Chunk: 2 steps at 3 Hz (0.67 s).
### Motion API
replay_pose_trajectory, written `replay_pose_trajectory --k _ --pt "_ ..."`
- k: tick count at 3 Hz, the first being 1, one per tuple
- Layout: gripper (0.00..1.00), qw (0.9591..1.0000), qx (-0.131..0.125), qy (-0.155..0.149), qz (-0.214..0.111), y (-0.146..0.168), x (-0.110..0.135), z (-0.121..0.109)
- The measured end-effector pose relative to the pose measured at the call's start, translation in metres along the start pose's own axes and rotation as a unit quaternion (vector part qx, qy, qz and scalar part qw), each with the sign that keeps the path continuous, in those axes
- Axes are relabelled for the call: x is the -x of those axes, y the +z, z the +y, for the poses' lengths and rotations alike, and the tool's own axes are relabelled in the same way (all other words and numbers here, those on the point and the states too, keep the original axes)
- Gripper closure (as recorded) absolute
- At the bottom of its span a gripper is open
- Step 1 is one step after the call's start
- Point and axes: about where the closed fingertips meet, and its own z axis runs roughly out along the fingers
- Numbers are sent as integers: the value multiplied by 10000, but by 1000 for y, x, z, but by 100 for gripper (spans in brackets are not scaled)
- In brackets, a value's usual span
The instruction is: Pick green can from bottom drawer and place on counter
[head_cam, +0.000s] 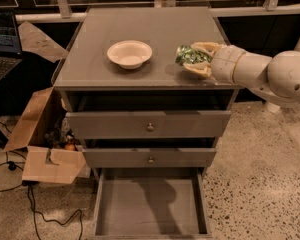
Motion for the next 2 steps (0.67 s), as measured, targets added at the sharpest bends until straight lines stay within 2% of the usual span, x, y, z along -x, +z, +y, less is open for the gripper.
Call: replay_pose_trajectory --k 1,2 --pt "10 10000 0 0 0 0 0 0" --pt "0 10000 1 0 -1 0 0 0"
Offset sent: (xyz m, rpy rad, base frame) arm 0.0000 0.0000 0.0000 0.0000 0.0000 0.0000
